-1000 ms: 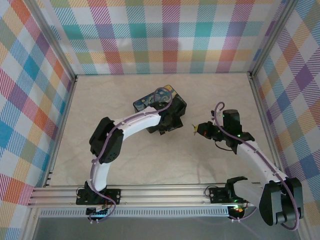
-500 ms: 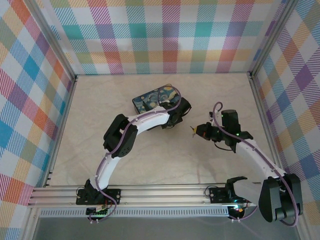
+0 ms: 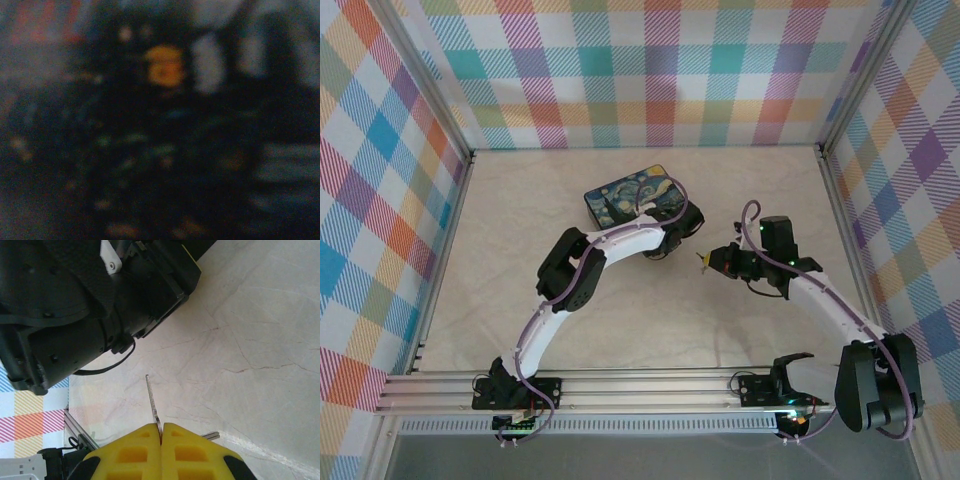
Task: Unlock a padlock with a key
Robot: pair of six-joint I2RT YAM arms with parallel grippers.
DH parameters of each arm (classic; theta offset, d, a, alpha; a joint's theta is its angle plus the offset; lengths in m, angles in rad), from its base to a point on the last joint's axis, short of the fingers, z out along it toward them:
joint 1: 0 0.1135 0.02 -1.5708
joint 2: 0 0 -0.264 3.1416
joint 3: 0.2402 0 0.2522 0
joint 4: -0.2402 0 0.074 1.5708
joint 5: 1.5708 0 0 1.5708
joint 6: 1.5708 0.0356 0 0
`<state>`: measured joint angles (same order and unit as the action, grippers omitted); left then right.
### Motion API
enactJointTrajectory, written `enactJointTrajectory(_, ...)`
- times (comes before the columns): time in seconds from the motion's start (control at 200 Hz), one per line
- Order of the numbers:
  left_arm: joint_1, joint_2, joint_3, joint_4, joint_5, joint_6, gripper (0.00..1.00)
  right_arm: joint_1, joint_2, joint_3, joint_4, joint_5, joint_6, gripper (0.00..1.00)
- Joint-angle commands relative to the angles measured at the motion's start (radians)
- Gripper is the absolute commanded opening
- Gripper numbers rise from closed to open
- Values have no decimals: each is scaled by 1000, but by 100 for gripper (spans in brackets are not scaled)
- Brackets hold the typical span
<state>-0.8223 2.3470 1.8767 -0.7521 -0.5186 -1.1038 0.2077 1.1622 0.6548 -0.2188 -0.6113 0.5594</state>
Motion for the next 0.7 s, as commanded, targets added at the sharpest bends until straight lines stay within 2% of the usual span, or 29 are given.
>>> enactJointTrajectory(0.0,-3,14,22,-24,-54,6,35,-7,4,35,14,-31,-29,2)
enactJointTrajectory(0.195,-3,-15,3,-29,-104,64,22,-8,-2,29,14,-31,-32,2)
enactJointTrajectory(0.285,-3,-37,-8,-30,-115,89,13,-8,-6,21,16,-31,-32,2)
enactJointTrajectory(0.355,-3,-52,-9,-35,-105,114,11,-8,-9,17,19,-31,-30,2)
enactJointTrajectory(0.535,-10,-119,-11,-99,-24,204,10,-8,-20,10,13,-33,-31,2)
enactJointTrajectory(0.695,-5,-200,-52,-163,109,271,9,-8,-35,-19,18,-62,-33,2)
